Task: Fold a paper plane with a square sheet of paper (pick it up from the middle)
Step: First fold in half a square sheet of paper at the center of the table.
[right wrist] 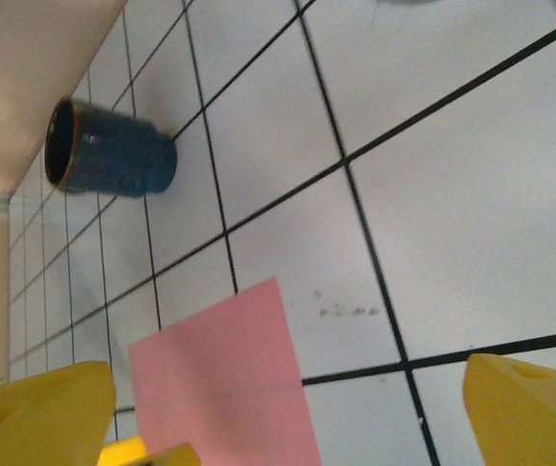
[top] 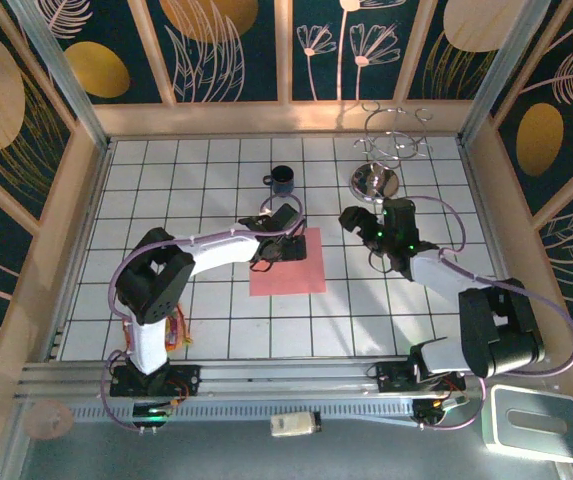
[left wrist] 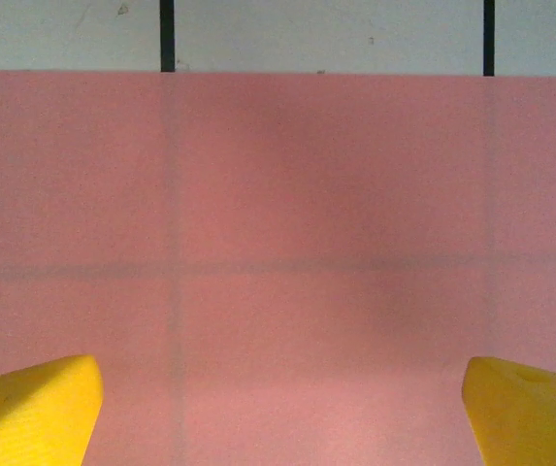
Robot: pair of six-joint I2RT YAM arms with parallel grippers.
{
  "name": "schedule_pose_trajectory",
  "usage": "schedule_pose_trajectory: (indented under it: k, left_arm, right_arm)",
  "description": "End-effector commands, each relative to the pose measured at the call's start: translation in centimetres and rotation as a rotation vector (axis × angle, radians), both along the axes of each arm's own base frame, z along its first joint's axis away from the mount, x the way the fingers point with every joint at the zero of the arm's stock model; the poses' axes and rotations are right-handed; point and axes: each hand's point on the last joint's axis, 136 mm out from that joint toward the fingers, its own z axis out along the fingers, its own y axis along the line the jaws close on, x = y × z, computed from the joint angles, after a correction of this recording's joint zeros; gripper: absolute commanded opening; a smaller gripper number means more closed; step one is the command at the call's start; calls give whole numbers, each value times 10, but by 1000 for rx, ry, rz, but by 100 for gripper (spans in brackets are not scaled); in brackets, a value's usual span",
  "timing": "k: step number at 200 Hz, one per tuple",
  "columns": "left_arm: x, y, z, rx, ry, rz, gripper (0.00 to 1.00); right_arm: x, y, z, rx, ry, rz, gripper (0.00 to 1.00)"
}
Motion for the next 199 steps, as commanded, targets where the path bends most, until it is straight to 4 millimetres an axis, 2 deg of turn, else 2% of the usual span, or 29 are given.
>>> schedule_pose_trajectory:
  k: [1,29,56,86,101,108,140,199]
  left_arm:
    - [-9,9,7,-8,4,26,96]
    - [-12,13,8,-69,-2,49,94]
    - [-15,17,2,-153,27,76,86]
    - [-12,19,6,-242,25,102,80]
    - [-9,19,9,-263,17,108,78]
    - [-15,25,-1,-247,38,116,78]
    - [-18,28,-6,-265,48,126,78]
    - [-22,36,-14,-311,70,162,85]
  right_arm:
    - [-11,38,4,44,4,163,85]
    - [-24,79,-10,2,80,266,72]
    - [-32,97,-32,29,162,295,54]
    - [-37,111,-48,2,218,340,45]
    - [-37,112,-57,-20,246,338,43]
    - [-36,112,-62,-27,260,335,42]
    - [-42,114,-79,-50,308,334,39]
    - [-48,115,-98,-37,365,326,35]
